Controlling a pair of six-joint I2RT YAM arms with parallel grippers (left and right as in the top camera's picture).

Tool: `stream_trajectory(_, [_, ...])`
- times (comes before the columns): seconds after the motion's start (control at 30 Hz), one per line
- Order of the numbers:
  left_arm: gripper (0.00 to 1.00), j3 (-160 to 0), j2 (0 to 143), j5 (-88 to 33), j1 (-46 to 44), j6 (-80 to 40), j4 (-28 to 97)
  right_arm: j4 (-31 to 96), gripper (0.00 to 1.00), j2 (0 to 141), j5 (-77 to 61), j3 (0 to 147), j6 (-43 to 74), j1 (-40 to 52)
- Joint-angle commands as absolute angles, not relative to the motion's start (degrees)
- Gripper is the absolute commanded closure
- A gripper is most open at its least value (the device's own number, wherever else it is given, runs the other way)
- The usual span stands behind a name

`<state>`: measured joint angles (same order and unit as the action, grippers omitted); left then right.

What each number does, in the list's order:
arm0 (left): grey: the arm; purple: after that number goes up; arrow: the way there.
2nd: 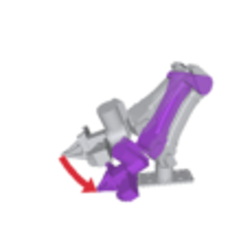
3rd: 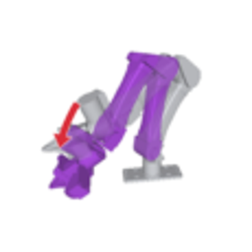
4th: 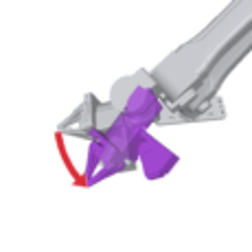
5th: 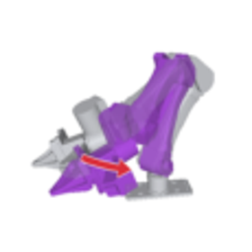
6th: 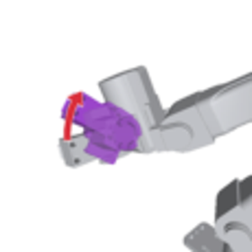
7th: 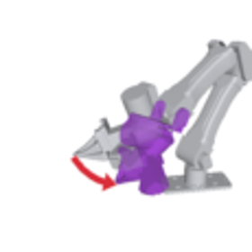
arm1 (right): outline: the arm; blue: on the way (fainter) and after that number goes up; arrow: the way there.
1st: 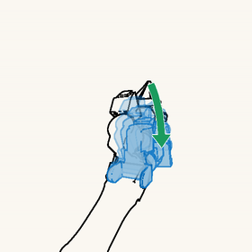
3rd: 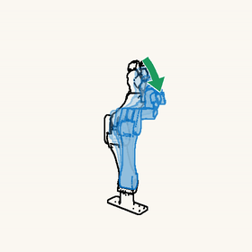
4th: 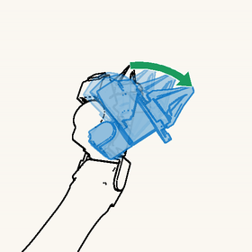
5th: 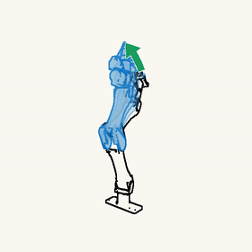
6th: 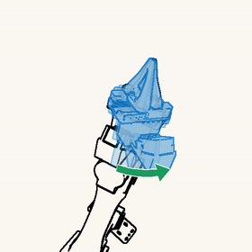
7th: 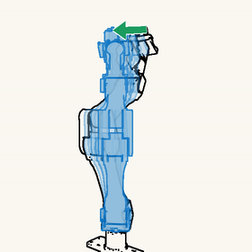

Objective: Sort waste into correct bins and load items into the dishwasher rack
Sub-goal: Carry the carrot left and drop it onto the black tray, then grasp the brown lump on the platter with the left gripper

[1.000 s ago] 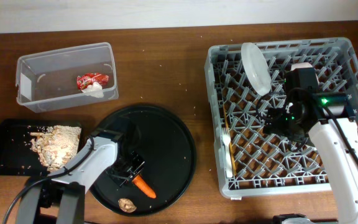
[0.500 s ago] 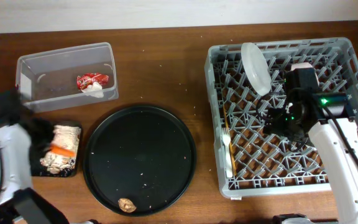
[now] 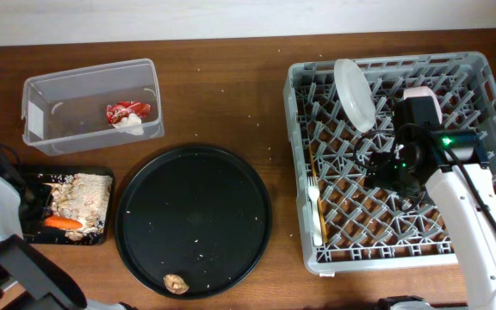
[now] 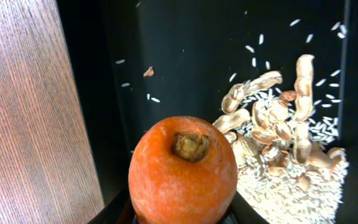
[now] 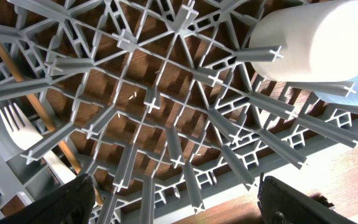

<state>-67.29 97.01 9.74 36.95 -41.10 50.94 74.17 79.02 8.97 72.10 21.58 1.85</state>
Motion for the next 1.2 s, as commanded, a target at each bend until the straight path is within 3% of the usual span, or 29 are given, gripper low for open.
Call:
stream_trajectory(0.0, [0.71, -67.35, 99.02, 11.09, 37.3, -40.21, 51.24, 74.13, 0.13, 79.24, 9.74, 71.77, 21.23, 1.37])
stream_trajectory(0.33, [0.64, -66.57, 105.01, 12.12, 37.3, -40.21, 51.68, 74.13, 0.13, 79.24, 9.74, 71.77, 21.23, 1.37])
stream_trajectory(0.47, [0.5, -66.57, 105.01, 12.03, 37.3, -40.21, 52.1, 74.13, 0.13, 79.24, 9.74, 71.77, 21.23, 1.37])
stream_trajectory(0.73, [0.46, -73.41, 100.44, 5.1, 35.64, -40.18, 59.31, 74.11, 0.13, 79.24, 9.74, 71.77, 21.23, 1.37])
stream_trajectory(0.9, [0.44, -74.15, 91.74, -1.78, 26.5, -38.04, 66.28, 73.93, 0.13, 79.24, 9.74, 71.77, 21.23, 1.37])
stream_trajectory(1.0, [0.39, -72.1, 91.37, -3.38, 12.93, -38.09, 73.49, 73.73, 0.13, 79.24, 9.72, 71.77, 21.23, 1.37])
stream_trajectory(1.17, [0.39, -60.16, 91.35, -12.71, -1.89, -42.44, 71.02, 73.8, 0.16, 79.24, 9.72, 71.77, 21.23, 1.37])
